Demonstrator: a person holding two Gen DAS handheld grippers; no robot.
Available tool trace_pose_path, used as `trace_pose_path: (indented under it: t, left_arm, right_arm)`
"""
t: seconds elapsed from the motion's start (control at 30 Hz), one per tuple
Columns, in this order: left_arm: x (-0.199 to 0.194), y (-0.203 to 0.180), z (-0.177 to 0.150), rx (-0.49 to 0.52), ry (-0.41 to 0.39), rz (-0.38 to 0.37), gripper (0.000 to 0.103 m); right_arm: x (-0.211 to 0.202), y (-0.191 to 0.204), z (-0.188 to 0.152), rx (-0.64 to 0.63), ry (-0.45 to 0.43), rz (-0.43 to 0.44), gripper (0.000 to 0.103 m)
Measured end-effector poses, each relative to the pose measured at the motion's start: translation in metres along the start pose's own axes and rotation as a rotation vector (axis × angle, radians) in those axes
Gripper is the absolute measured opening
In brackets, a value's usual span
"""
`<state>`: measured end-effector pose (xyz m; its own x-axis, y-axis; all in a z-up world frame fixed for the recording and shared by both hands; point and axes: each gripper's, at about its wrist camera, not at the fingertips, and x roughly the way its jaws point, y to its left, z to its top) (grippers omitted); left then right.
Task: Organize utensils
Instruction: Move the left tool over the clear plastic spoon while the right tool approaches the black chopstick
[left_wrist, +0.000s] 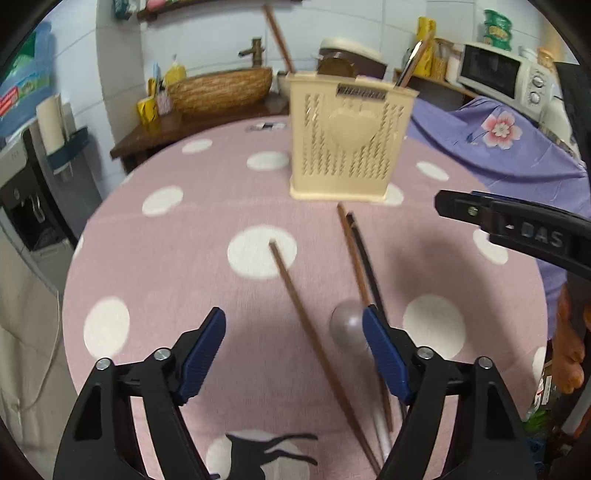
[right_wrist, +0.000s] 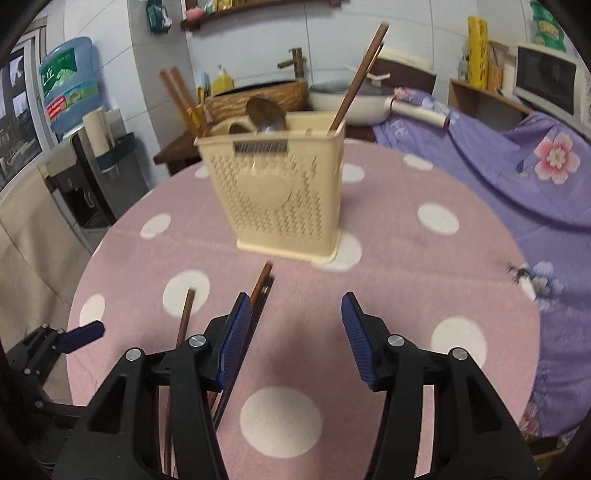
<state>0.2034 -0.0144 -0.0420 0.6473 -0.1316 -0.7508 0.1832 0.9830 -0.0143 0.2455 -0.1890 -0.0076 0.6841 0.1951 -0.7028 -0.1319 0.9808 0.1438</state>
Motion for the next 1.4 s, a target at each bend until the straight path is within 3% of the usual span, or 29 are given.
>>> trace_pose_path:
  t: [0.2,0.3,0.47,0.83,0.9,0.97,1.07,1.27,1.4]
  left_arm:
    - [0.009,0.034,-0.010,-0.085,0.039,0.057,0.050]
    - [0.005,0.046,-0.010,-0.100,0.034,0.093,0.049]
    - [0.002,0.062,-0.017,-0.146,0.042,0.091,0.049]
    - [0.004,0.075,-0.017,-0.182,0.044,0.072,0.049]
    - [0.005,0.075,-0.015,-0.185,0.043,0.067,0.049]
    - [0.007,0.074,-0.014,-0.186,0.046,0.058,0.049]
    - [0.011,0.067,-0.010,-0.171,0.050,0.041,0.049]
    - [0.021,0.052,0.000,-0.143,0.063,0.017,0.049]
    - [0.023,0.044,0.004,-0.135,0.063,0.012,0.049]
  right_arm:
    - [0.013,0.028,-0.032,-0.042,0.076,0.054,0.052]
    - [0.019,0.050,-0.046,-0.080,0.104,0.044,0.052]
    - [0.036,0.078,-0.057,-0.137,0.147,-0.007,0.052]
    - [0.057,0.093,-0.061,-0.172,0.186,-0.068,0.051]
    - [0.057,0.092,-0.061,-0.171,0.181,-0.081,0.047]
    - [0.057,0.090,-0.060,-0.173,0.175,-0.090,0.034]
    - [0.058,0.087,-0.059,-0.158,0.188,-0.074,0.024]
    - [0.052,0.077,-0.058,-0.117,0.173,-0.029,0.015]
    - [0.048,0.072,-0.057,-0.104,0.163,0.011,0.015]
